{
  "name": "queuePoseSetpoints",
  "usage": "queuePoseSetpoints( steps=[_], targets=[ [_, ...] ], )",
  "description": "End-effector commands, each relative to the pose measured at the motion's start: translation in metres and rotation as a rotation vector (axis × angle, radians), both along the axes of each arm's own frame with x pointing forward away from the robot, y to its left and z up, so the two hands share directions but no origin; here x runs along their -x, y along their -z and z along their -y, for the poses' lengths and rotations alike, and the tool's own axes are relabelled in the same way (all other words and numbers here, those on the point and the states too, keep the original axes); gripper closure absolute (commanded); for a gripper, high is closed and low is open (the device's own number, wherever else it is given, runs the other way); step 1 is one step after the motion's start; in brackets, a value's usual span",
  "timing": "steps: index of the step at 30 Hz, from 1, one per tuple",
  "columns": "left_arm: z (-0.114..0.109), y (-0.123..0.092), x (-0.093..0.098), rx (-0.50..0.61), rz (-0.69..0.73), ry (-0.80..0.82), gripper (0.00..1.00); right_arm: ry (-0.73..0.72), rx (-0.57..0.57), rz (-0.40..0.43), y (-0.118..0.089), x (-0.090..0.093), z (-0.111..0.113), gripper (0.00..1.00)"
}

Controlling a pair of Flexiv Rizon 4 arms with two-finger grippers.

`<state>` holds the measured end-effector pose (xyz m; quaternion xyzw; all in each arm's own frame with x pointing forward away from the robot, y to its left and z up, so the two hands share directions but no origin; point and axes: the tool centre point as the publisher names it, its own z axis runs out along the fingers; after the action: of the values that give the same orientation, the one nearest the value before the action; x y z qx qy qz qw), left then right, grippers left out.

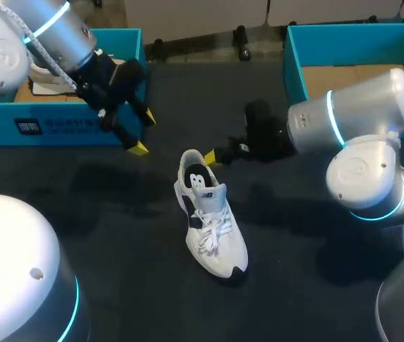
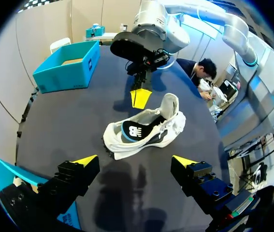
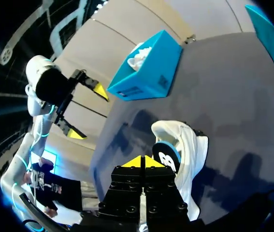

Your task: Take the shoe out of the shoebox, open the shoe tongue, remove and reinsert the insole, then place the shoe into the shoebox

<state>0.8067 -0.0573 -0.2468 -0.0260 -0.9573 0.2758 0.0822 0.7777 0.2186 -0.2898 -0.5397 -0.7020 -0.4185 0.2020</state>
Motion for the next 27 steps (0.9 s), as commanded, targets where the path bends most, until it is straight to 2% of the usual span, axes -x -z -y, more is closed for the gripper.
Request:
queuePoseSetpoints(
  steps=[1,15,21,22,23,26,27],
  targets=[
    [-0.004,-0.006,0.002,-0.018,0.006,0.025,0.0,0.092,0.259,-0.026,-0.008,-0.002,-0.007,1.0],
    [-0.011,-0.015,-0.01,-0.108,0.031,0.088,0.0,0.092,0.259,-0.026,-0.008,-0.002,-0.007,1.0],
    [-0.02,-0.028,-0.015,-0.097,0.032,0.076,0.0,0.092,0.259,-0.026,-0.008,-0.002,-0.007,1.0],
    [-0.021,-0.03,-0.016,-0.097,0.033,0.076,0.0,0.125,0.276,-0.067,-0.003,-0.004,-0.009,1.0],
    [-0.022,-0.032,-0.016,-0.095,0.03,0.073,0.0,0.141,0.336,-0.045,0.002,-0.005,-0.009,1.0],
    [-0.026,-0.039,-0.016,-0.091,0.004,0.083,0.0,0.163,0.413,0.016,0.008,-0.007,-0.012,1.0],
    [-0.028,-0.041,-0.016,-0.09,0.005,0.083,0.0,0.178,0.442,-0.002,0.009,-0.006,-0.013,1.0]
  ],
)
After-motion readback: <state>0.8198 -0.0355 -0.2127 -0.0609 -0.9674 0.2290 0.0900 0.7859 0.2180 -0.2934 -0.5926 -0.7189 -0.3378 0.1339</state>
